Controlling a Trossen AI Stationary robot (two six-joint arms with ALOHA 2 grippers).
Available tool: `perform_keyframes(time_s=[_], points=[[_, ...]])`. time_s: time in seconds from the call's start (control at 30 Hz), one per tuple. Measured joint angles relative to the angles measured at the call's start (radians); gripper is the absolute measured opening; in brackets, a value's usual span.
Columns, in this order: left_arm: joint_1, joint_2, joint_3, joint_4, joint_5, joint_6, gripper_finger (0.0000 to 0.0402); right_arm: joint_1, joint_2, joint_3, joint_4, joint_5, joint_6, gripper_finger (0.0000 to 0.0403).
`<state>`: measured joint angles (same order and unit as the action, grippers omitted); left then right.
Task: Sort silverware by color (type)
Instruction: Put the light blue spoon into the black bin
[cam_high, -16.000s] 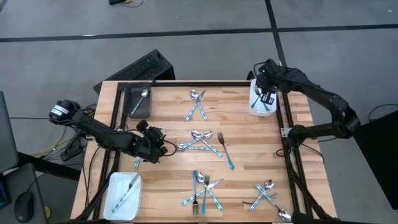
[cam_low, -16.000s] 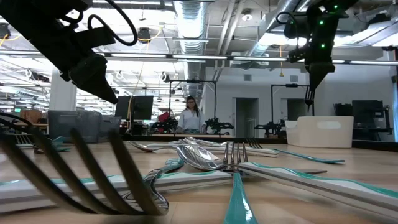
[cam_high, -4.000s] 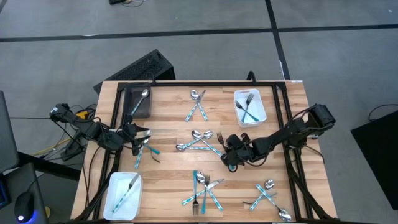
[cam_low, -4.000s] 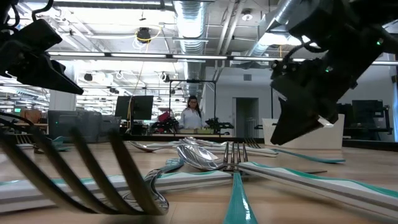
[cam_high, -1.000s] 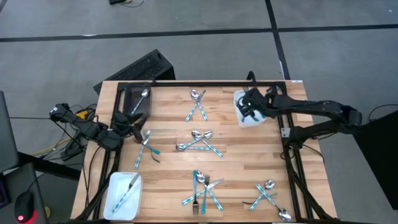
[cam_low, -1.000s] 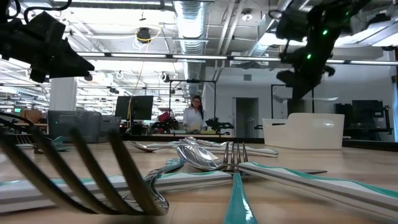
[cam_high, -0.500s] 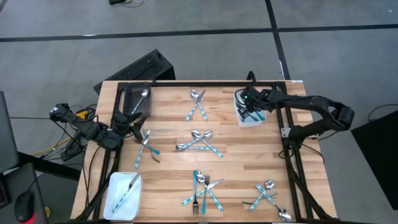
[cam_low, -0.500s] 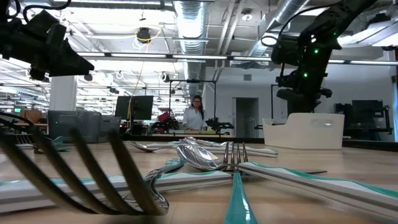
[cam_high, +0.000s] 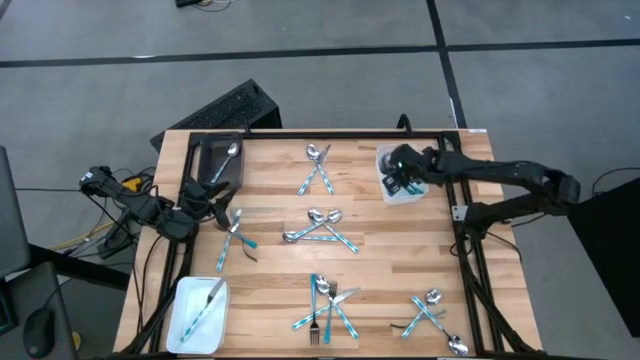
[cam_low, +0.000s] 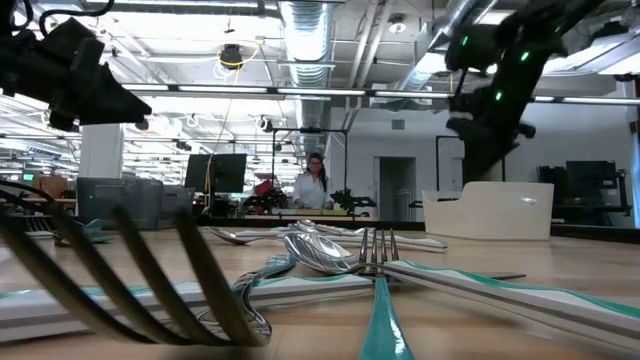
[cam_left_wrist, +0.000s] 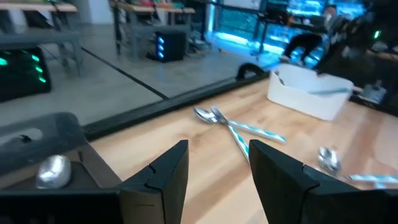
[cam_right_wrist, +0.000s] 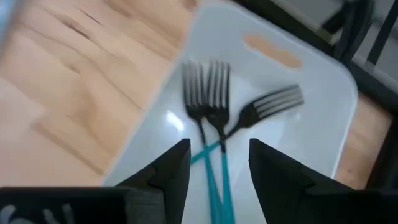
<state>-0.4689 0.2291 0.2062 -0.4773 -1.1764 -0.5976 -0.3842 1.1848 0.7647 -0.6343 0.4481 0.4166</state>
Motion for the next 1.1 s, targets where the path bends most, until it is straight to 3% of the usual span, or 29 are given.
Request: perform_keyframes(time_s=[0.13, 0.23, 0.47, 0.6, 0.87, 1.1], points=[[0.000, 0.000, 0.000, -0.044, 0.040, -0.068, 0.0155, 0.208, -0.098, 0.000, -0.031, 0.099, 0.114, 0.0182], [0.000, 0.000, 0.000, -0.068, 0.062, -0.109, 0.0155, 0.386, -0.144, 0.001, -0.044, 0.108, 0.213, 0.0176], [0.000, 0.000, 0.000, -0.070, 0.071, -0.132, 0.0155, 0.727, -0.091, 0.001, -0.035, 0.102, 0.409, 0.0162], [0.000, 0.000, 0.000, -0.071, 0.074, -0.144, 0.0155, 0.856, -0.017, 0.001, -0.046, 0.054, 0.531, 0.0154], [0.000, 0.000, 0.000, -0.074, 0.035, -0.124, 0.0155, 1.043, 0.098, 0.000, -0.106, -0.191, 0.873, 0.0139], [0.000, 0.000, 0.000, -0.074, 0.015, -0.124, 0.0155, 1.204, 0.101, 0.026, -0.194, -0.169, 1.082, 0.0132]])
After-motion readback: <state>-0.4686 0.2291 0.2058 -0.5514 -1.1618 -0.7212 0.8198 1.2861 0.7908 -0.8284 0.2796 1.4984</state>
